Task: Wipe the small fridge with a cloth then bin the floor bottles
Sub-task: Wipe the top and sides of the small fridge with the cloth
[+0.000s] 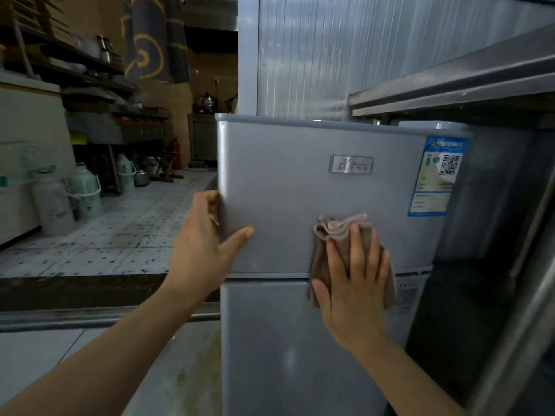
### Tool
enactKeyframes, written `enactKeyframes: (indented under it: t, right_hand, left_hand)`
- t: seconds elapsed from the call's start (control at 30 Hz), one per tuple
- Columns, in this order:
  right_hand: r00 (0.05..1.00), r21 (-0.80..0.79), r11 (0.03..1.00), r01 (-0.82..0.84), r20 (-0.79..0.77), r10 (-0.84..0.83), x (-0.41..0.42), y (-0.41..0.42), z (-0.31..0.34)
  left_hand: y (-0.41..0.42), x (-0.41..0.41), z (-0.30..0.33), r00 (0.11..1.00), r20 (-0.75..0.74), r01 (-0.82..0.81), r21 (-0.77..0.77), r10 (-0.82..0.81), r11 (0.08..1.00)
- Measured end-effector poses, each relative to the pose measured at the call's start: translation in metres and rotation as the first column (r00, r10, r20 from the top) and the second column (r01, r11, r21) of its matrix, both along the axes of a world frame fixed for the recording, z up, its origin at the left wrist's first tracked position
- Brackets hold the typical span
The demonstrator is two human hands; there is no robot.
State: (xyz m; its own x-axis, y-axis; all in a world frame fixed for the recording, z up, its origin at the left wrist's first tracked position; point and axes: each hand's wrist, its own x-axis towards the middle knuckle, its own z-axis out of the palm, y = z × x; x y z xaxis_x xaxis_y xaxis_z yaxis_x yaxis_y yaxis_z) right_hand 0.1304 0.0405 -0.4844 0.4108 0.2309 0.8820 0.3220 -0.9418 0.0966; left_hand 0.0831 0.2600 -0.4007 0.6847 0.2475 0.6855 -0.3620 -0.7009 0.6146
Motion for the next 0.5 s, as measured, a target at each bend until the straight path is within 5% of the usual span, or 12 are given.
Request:
enactKeyframes:
  t: [0.17, 0.5]
  right_hand:
    - [0.998, 0.147, 0.989, -0.026, 0.057, 0.018, 0.013, 0.022, 0.066]
    - [0.997, 0.446, 0.892, 0.069, 0.001, -0.077, 0.029, -0.042, 0.091]
  left_hand:
    - [0.001, 0.001, 0.001, 1.0, -0.007, 0.009, -0.052, -0.009, 0.999]
    - [0.003, 0.003, -0.004, 1.0, 0.025, 0.005, -0.032, -0.004, 0.999]
